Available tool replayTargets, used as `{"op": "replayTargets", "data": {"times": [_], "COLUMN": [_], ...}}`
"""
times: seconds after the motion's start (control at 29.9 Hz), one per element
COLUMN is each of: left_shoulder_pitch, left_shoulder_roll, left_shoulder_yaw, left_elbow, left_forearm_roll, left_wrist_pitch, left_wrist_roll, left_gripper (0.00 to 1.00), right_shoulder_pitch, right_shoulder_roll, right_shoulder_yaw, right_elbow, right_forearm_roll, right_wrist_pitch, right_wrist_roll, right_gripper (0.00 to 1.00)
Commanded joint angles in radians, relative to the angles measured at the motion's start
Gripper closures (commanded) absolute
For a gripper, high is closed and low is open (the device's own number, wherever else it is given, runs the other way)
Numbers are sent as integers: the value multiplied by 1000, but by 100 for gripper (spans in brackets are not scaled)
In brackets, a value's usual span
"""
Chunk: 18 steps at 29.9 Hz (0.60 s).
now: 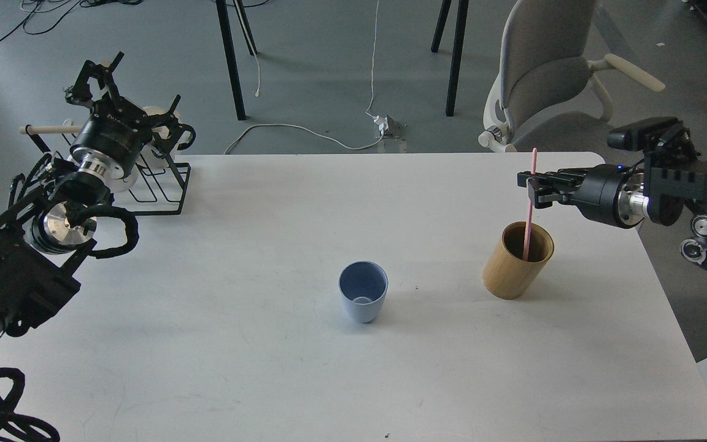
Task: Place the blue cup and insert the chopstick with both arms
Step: 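Grasp the red stick and pull it up out of the tan cup, then carry the red stick over the blue cup and lower it in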
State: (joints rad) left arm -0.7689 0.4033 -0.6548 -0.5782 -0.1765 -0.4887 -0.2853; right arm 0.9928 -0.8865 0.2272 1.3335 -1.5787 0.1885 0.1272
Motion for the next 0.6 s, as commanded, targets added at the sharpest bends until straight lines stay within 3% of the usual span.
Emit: {"op": "replayTargets", "data": {"times": [0.0, 0.27, 0.57], "left_shoulder_pitch": [0, -4, -12], "left_shoulder_roll": [3, 3, 3], "left_shoulder_yaw": [0, -2, -2], "left_elbow": [0, 0, -2], "left_forearm_roll": [0, 0, 0], "left_wrist_pitch": [0, 0, 0], "left_wrist_roll": [0, 0, 0], "left_gripper": [1, 1, 1], "right_shoulder_pitch": [62, 280, 304], "right_shoulder_roll": [-87, -97, 158], "right_shoulder_yaw": [1, 3, -28], "right_elbow": [65, 122, 113], "right_forearm_roll": [6, 78, 269], "right_wrist_pitch": [3, 6, -7], "right_wrist_roll": [0, -11, -26], "right_gripper": [99, 99, 99]}}
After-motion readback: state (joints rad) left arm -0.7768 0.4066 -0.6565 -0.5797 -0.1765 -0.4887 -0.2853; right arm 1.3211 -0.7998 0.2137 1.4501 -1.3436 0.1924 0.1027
